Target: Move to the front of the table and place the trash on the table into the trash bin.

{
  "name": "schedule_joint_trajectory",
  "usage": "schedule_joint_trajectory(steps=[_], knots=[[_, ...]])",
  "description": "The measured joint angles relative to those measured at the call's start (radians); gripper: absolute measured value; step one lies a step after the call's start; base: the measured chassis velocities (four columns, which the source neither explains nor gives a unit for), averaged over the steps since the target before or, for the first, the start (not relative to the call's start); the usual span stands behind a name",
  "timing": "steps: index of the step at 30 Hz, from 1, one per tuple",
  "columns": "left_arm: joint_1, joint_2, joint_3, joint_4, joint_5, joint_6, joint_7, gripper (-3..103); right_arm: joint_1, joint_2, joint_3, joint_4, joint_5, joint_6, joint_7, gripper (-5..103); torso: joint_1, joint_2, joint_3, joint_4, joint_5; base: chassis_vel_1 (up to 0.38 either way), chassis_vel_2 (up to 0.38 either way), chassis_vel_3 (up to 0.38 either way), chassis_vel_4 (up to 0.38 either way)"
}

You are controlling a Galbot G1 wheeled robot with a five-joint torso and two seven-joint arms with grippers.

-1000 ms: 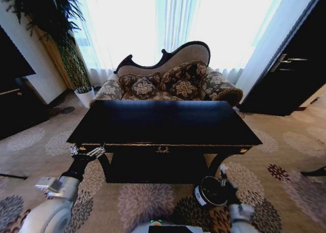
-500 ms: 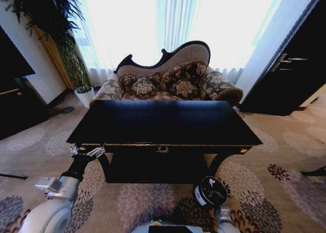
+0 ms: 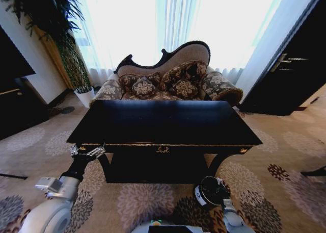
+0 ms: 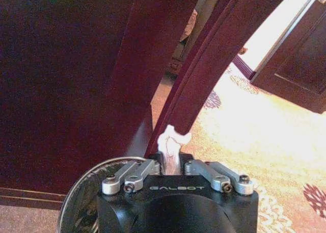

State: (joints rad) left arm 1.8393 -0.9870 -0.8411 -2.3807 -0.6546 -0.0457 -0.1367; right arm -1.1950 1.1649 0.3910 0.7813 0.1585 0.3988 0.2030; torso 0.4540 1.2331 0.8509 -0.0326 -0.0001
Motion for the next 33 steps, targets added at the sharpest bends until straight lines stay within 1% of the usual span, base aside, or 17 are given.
schedule_joint_trajectory(steps=[4, 5, 7, 9, 12, 13, 16, 17, 18, 19, 21, 23, 25, 27, 30, 32, 33], knots=[[0.000, 0.000, 0.000, 0.000, 0.000, 0.000, 0.000, 100, 0.008, 0.001, -0.002, -0.006, 0.003, 0.000, 0.000, 38, 0.000, 0.000, 0.000, 0.0001, 0.0000, 0.000, 0.000, 0.000, 0.000], [0.000, 0.000, 0.000, 0.000, 0.000, 0.000, 0.000, 100, 0.008, 0.001, -0.002, -0.006, 0.003, 0.000, 0.000, 38, 0.000, 0.000, 0.000, 0.0001, 0.0000, 0.000, 0.000, 0.000, 0.000], [0.000, 0.000, 0.000, 0.000, 0.000, 0.000, 0.000, 100, 0.013, 0.000, -0.004, -0.009, 0.003, -0.001, 0.000, 50, 0.000, 0.000, 0.000, 0.0001, -0.0001, 0.000, 0.000, 0.000, 0.000], [0.000, 0.000, 0.000, 0.000, 0.000, 0.000, 0.000, 100, 0.014, 0.000, -0.004, -0.010, 0.003, -0.002, 0.000, 50, 0.000, 0.000, 0.000, 0.0001, -0.0001, 0.000, 0.000, 0.000, 0.000], [0.000, 0.000, 0.000, 0.000, 0.000, 0.000, 0.000, 100, 0.006, 0.003, -0.004, 0.001, 0.006, -0.002, 0.000, 66, 0.000, 0.000, 0.000, 0.0001, -0.0001, 0.000, 0.000, 0.000, 0.000], [0.000, 0.000, 0.000, 0.000, 0.000, 0.000, 0.000, 100, 0.006, 0.003, -0.004, 0.001, 0.006, -0.002, 0.000, 66, 0.000, 0.000, 0.000, 0.0001, -0.0001, 0.000, 0.000, 0.000, 0.000], [0.000, 0.000, 0.000, 0.000, 0.000, 0.000, 0.000, 100, -0.048, 0.011, 0.000, 0.075, 0.037, 0.004, -0.012, 82, 0.000, 0.000, 0.000, 0.0001, -0.0003, 0.000, 0.000, 0.000, 0.000], [0.000, 0.000, 0.000, 0.000, 0.000, 0.000, 0.000, 100, -0.048, 0.011, 0.000, 0.075, 0.037, 0.004, -0.012, 82, 0.000, 0.000, 0.000, 0.0001, -0.0003, 0.000, 0.000, 0.000, 0.000], [0.000, 0.000, 0.000, 0.000, 0.000, 0.000, 0.000, 100, -0.079, 0.015, 0.003, 0.116, 0.058, 0.016, -0.024, 88, 0.000, 0.000, 0.000, 0.0001, -0.0001, 0.000, 0.000, 0.000, 0.000], [0.000, 0.000, 0.000, 0.000, 0.000, 0.000, 0.000, 100, -0.103, 0.018, 0.006, 0.143, 0.071, 0.028, -0.033, 88, 0.000, 0.000, 0.000, 0.0001, 0.0001, 0.000, 0.000, 0.000, 0.000], [0.000, 0.000, 0.000, 0.000, 0.000, 0.000, 0.000, 100, -0.164, 0.021, 0.021, 0.211, 0.103, 0.069, -0.056, 97, 0.000, 0.000, 0.000, 0.0001, -0.0001, 0.000, 0.000, 0.000, 0.000], [0.000, 0.000, 0.000, 0.000, 0.000, 0.000, 0.000, 100, -0.195, 0.021, 0.030, 0.249, 0.123, 0.088, -0.069, 99, 0.000, 0.000, 0.000, -0.0001, -0.0003, 0.000, 0.000, 0.000, 0.000], [0.000, 0.000, 0.000, 0.000, 0.000, 0.000, 0.000, 100, -0.273, 0.021, 0.047, 0.356, 0.200, 0.112, -0.100, 100, 0.000, 0.000, 0.000, 0.0002, -0.0001, 0.000, 0.000, 0.000, 0.000], [0.000, 0.000, 0.000, 0.000, 0.000, 0.000, 0.000, 100, -0.296, 0.021, 0.051, 0.388, 0.219, 0.115, -0.105, 100, 0.000, 0.000, 0.000, 0.0002, 0.0000, 0.000, 0.000, 0.000, 0.000], [0.000, 0.000, 0.000, 0.000, 0.000, 0.000, 0.000, 100, -0.418, 0.038, 0.089, 0.574, 0.307, 0.098, -0.115, 100, 0.000, 0.000, 0.000, 0.0000, -0.0002, 0.000, 0.000, 0.000, 0.000], [0.000, 0.000, 0.000, 0.000, 0.000, 0.000, 0.000, 100, -0.439, 0.044, 0.098, 0.606, 0.317, 0.094, -0.115, 100, 0.000, 0.000, 0.000, 0.0000, -0.0002, 0.000, 0.000, 0.000, 0.000], [0.000, 0.000, 0.000, 0.000, 0.000, 0.000, 0.000, 100, -0.490, 0.064, 0.129, 0.688, 0.324, 0.090, -0.117, 100, 0.000, 0.000, 0.000, -0.0001, 0.0000, 0.000, 0.000, 0.000, 0.000]])
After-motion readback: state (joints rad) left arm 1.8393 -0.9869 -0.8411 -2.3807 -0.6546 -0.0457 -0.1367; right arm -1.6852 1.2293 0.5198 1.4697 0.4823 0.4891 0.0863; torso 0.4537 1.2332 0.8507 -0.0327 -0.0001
